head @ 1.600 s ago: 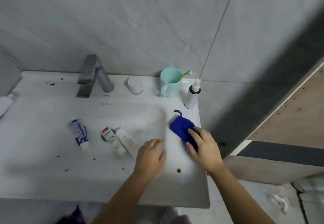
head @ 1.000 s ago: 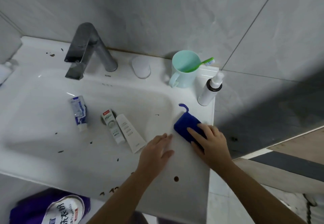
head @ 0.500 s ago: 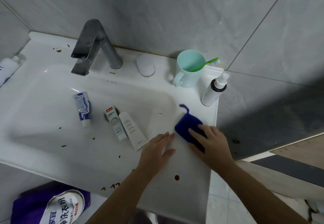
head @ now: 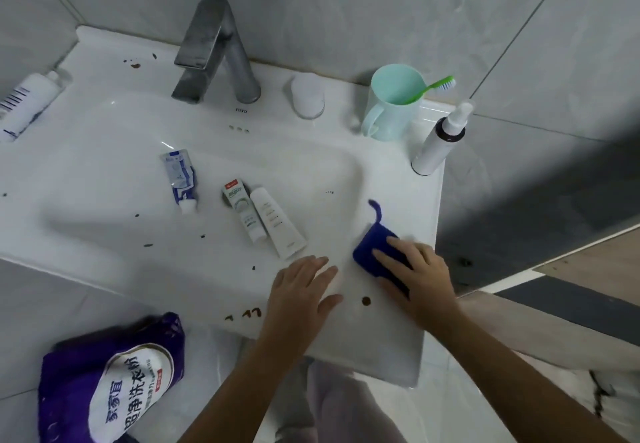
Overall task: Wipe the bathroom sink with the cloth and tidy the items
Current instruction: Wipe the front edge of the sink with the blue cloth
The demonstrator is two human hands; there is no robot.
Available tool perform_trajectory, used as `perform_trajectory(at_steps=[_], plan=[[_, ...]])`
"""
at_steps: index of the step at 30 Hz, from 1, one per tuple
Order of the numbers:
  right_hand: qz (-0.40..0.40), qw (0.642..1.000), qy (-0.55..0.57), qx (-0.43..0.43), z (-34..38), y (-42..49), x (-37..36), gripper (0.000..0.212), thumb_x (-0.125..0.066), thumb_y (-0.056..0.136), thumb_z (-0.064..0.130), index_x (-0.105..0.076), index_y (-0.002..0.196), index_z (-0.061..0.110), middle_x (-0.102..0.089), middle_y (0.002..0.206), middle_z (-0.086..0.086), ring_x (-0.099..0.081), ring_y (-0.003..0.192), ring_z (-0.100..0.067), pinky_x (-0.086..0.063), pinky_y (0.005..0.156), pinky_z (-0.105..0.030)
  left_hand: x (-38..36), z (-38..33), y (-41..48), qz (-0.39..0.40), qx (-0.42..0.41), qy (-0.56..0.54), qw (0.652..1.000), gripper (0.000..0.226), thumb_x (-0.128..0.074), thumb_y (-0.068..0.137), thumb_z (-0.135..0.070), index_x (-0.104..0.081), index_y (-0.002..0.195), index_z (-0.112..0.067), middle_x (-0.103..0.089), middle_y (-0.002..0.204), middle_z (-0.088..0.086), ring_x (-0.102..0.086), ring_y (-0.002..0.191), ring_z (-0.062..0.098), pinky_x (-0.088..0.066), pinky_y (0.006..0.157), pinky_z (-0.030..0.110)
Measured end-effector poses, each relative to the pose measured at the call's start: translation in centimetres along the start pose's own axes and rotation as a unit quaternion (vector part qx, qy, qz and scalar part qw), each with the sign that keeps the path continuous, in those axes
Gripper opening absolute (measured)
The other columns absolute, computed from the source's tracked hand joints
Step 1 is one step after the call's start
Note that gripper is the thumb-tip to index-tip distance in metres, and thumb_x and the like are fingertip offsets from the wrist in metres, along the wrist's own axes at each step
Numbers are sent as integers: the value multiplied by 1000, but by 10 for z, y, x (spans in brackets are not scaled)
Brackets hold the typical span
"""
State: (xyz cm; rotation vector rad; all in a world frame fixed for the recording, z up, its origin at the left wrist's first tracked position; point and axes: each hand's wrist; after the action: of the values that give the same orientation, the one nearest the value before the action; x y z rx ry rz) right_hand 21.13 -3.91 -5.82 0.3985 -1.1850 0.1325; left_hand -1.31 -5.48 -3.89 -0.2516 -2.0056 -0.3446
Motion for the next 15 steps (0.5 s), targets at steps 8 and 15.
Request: perform_trajectory(at_steps=[8, 15], plan=[[5, 997, -48, -67, -9, 63, -6, 44, -39, 86, 42, -59, 119, 21, -57, 124, -10, -50, 103, -37, -45, 77, -48, -3, -3, -68, -78, -39, 18, 996, 39, -38, 92, -47, -59, 105, -16, -68, 107, 8, -62, 101, 25, -50, 83, 39], [15, 999, 24, 41, 62, -58, -10, 35, -46, 85, 36, -60, 115, 24, -62, 116, -4, -44, 93, -21, -46, 75, -40, -24, 3, -107, -107, -48, 24, 993, 37, -50, 86, -43, -65, 104, -14, -68, 108, 7, -53, 108, 17, -47, 86, 33]])
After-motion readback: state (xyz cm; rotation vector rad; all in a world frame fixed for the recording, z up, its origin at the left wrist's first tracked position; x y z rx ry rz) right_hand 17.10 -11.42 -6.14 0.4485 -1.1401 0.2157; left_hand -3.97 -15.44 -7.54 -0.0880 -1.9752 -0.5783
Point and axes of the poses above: each hand's wrist, its own y-axis towards the middle knuckle, its own x-axis out of the back of the hand, z = x × y
